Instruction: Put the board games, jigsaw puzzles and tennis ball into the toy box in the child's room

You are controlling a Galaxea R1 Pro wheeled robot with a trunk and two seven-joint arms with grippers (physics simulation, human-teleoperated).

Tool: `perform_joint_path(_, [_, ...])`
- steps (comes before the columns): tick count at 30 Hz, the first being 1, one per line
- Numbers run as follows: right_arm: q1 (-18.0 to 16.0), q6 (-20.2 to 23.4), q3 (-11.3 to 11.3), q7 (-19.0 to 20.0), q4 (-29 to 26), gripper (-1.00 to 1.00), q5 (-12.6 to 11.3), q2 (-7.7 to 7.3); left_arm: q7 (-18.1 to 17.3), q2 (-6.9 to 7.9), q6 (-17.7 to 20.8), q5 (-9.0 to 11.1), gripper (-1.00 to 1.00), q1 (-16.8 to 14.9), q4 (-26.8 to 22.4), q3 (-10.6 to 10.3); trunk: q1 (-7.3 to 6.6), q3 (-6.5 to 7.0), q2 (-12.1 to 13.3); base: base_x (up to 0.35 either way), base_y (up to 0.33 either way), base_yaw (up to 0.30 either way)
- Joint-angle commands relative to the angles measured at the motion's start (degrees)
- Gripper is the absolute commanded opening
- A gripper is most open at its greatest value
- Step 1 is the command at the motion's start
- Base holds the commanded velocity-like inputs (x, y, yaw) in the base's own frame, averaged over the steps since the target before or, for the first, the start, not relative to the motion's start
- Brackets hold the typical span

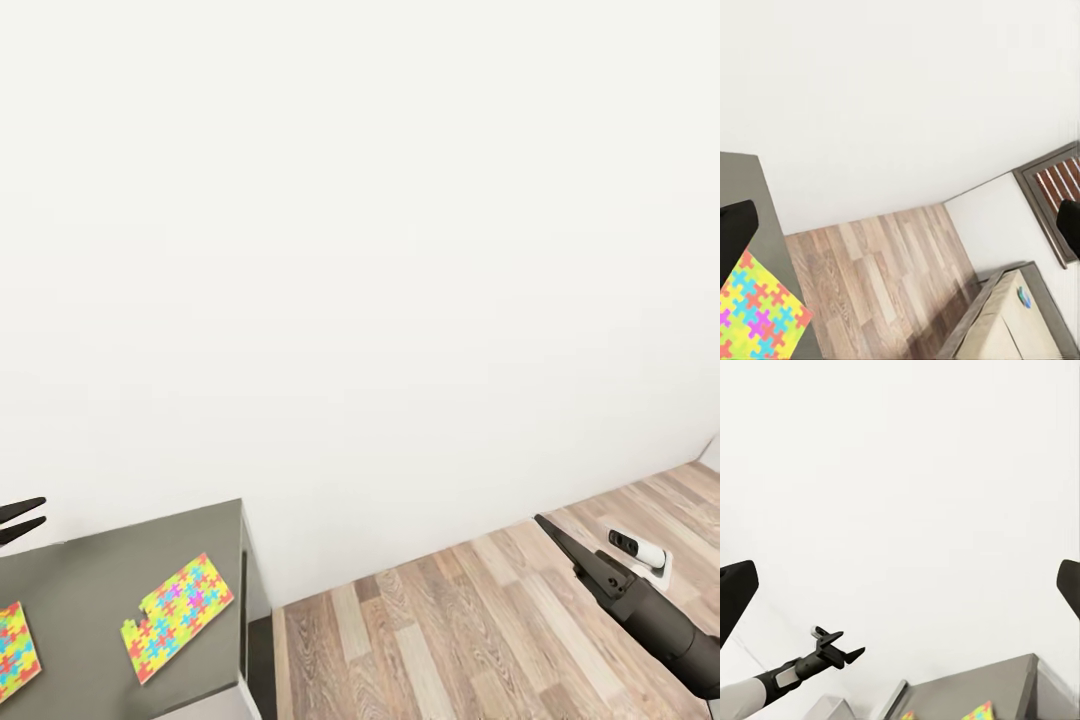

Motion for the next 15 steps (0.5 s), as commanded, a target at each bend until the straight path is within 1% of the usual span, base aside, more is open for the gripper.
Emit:
perform_joint_path(1, [-0.06,0.45,-0.01,0.05,0.02,1.00,-0.20,-0.02,-0.28,-0.01,0.60,-0.14,1.00,-0.05,0.00,0.10,0.04,-0.13,-0.13,0.009,-0.036,-0.251])
perform_joint_path(15, [-0.06,0.46,-0.01,0.04,0.06,1.00,-0.20,-0.06,-0.28,-0.09,0.56,-0.14,1.00,-0.05,-0.01,0.10,0.04,-0.12,-0.13,0.002,-0.009,-0.273])
